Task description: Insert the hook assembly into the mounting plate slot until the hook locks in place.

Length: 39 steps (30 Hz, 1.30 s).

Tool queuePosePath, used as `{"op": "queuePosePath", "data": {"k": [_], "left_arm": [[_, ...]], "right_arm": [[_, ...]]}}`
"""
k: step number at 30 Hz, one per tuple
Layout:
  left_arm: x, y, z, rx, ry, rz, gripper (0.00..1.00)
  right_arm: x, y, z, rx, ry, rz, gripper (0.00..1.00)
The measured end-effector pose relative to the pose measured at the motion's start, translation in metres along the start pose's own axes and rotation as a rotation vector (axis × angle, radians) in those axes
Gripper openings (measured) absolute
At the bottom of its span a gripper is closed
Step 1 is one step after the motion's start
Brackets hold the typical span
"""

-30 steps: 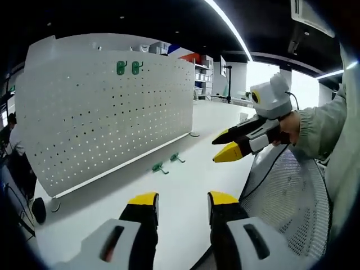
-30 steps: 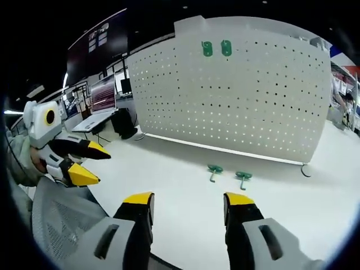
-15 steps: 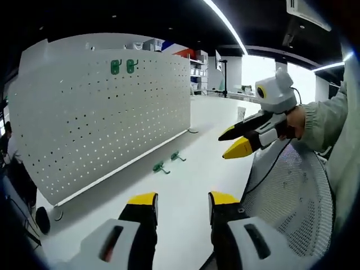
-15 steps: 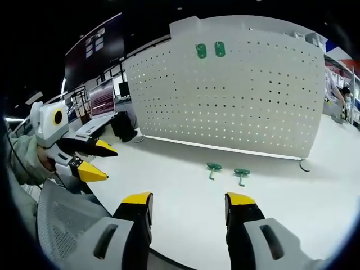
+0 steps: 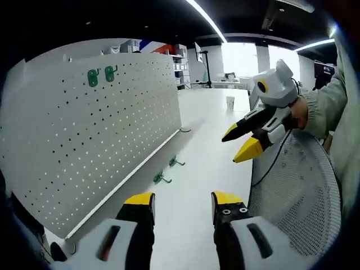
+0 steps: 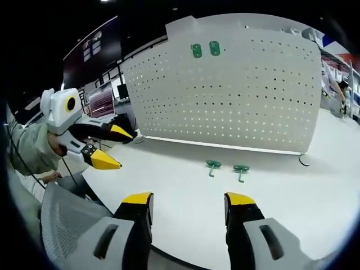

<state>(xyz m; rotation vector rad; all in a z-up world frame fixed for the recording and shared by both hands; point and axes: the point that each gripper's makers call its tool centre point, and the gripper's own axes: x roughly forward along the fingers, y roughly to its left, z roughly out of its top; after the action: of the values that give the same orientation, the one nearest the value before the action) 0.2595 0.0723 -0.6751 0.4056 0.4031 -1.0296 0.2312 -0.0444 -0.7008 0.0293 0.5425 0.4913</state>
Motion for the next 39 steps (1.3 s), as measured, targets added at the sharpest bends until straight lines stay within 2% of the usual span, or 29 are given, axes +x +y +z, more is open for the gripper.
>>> {"op": "queuePosePath", "data": {"k": [6, 17, 32, 39], "left_arm": [[0.018, 0.006, 0.001, 0.063, 0.028, -0.031, 0.41], [0.054, 0.019, -0.014, 0.139, 0.108, -0.08, 0.4], [0.093, 0.043, -0.029, 0.18, 0.176, -0.104, 0.38], [0.111, 0.05, -0.03, 0.211, 0.204, -0.122, 0.38]], "right_arm": [[-0.004, 0.0, -0.001, 0.016, -0.003, -0.005, 0.49], [-0.012, 0.002, 0.0, 0.045, -0.014, -0.015, 0.48], [-0.032, -0.001, -0.003, 0.072, -0.019, -0.049, 0.48], [-0.039, 0.001, 0.0, 0.094, -0.032, -0.051, 0.48]]}}
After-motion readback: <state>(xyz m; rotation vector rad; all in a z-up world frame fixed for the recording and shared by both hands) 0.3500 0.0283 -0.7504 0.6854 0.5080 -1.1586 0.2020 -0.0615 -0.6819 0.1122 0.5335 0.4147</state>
